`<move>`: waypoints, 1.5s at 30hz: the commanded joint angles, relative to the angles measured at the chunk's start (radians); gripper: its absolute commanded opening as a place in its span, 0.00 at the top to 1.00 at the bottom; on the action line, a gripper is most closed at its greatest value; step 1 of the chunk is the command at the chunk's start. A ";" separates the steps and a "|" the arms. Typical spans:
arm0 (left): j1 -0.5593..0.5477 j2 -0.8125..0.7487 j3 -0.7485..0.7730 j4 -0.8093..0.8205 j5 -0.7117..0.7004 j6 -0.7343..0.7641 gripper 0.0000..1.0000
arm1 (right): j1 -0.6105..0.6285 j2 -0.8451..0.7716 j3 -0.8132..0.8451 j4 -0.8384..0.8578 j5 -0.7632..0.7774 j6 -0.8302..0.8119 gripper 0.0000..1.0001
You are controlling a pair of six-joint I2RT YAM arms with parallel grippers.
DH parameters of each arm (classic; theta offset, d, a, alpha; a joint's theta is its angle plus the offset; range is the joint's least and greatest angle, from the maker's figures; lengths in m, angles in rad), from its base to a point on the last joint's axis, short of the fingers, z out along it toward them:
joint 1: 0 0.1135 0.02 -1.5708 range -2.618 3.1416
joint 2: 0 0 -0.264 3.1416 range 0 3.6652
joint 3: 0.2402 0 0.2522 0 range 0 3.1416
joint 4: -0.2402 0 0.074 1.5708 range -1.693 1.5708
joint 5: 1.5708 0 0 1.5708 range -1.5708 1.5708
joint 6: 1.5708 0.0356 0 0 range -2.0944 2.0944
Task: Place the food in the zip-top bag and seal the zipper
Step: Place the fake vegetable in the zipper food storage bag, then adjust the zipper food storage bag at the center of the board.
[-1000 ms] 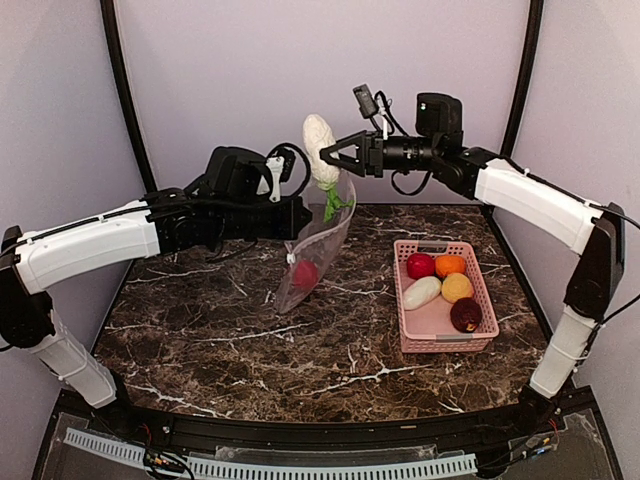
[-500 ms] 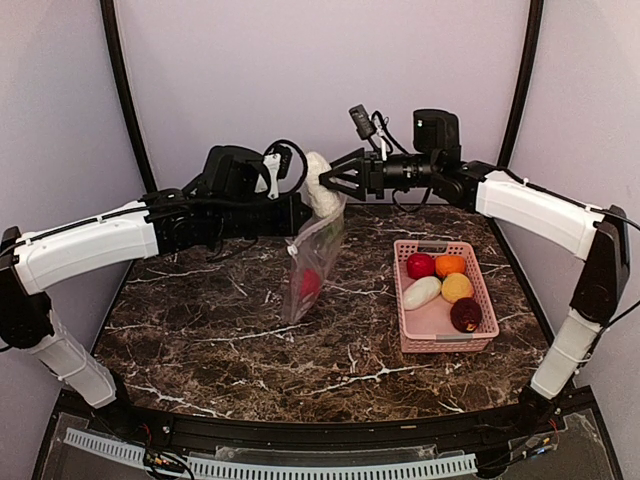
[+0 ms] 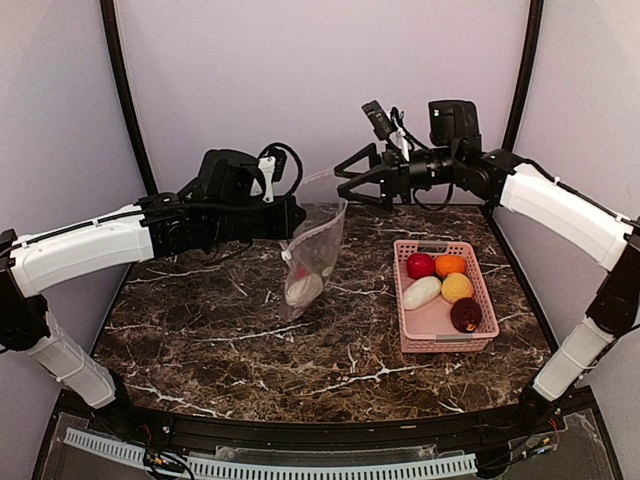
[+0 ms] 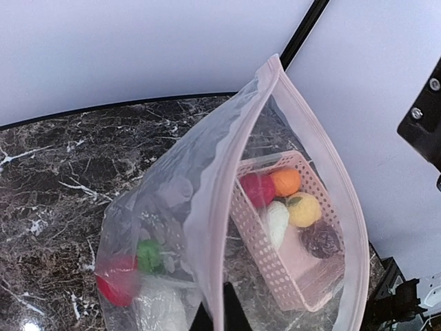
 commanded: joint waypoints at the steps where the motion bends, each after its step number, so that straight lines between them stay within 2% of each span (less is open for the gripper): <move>1: 0.011 -0.053 -0.018 -0.031 -0.046 0.051 0.99 | -0.008 -0.086 -0.003 -0.230 -0.046 -0.216 0.18; 5: 0.014 -0.054 -0.002 -0.069 -0.056 0.127 0.99 | -0.030 -0.167 -0.081 -0.330 0.102 -0.314 0.16; 6: 0.014 -0.053 0.009 -0.104 -0.069 0.187 0.99 | -0.044 -0.188 -0.102 -0.351 0.124 -0.330 0.15; 11: 0.015 -0.057 0.166 -0.296 -0.324 0.414 0.99 | -0.115 -0.296 -0.198 -0.441 0.221 -0.398 0.13; 13: 0.014 -0.072 0.196 -0.334 -0.305 0.458 0.99 | -0.137 -0.328 -0.232 -0.454 0.253 -0.412 0.13; 18: 0.014 -0.061 0.150 -0.339 -0.168 0.422 0.99 | -0.182 -0.374 -0.309 -0.468 0.326 -0.426 0.14; 22: 0.014 0.000 0.147 -0.353 -0.063 0.395 0.99 | -0.224 -0.376 -0.326 -0.505 0.287 -0.430 0.14; 38: 0.014 0.039 0.139 -0.337 -0.030 0.417 0.99 | -0.286 -0.323 -0.379 -0.624 0.279 -0.527 0.19; 41: 0.014 0.040 0.133 -0.335 -0.036 0.414 0.99 | -0.291 -0.300 -0.385 -0.635 0.338 -0.560 0.20; 45: 0.014 0.040 0.130 -0.332 -0.033 0.409 0.99 | -0.292 -0.239 -0.379 -0.659 0.482 -0.631 0.27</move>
